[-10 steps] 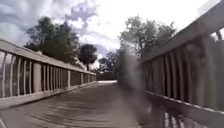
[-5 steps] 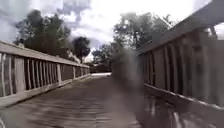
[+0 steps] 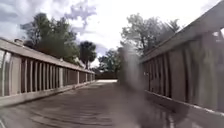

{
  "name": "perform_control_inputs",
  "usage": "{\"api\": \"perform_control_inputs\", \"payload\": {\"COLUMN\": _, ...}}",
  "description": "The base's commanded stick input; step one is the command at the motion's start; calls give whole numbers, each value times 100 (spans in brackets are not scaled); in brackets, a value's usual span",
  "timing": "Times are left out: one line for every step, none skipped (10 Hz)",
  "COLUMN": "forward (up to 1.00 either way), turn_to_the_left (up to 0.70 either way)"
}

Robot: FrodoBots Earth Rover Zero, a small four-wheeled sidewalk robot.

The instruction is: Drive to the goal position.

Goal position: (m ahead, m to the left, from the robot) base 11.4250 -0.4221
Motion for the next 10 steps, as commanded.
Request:
{"api": "perform_control_inputs", "payload": {"forward": 69, "turn_to_the_left": 9}}
{"api": "perform_control_inputs", "payload": {"forward": 69, "turn_to_the_left": 9}}
{"api": "perform_control_inputs", "payload": {"forward": 69, "turn_to_the_left": 7}}
{"api": "perform_control_inputs", "payload": {"forward": 69, "turn_to_the_left": 5}}
{"api": "perform_control_inputs", "payload": {"forward": 69, "turn_to_the_left": 3}}
{"api": "perform_control_inputs", "payload": {"forward": 69, "turn_to_the_left": 1}}
{"api": "perform_control_inputs", "payload": {"forward": 69, "turn_to_the_left": 1}}
{"api": "perform_control_inputs", "payload": {"forward": 69, "turn_to_the_left": 1}}
{"api": "perform_control_inputs", "payload": {"forward": 69, "turn_to_the_left": 1}}
{"api": "perform_control_inputs", "payload": {"forward": 69, "turn_to_the_left": 1}}
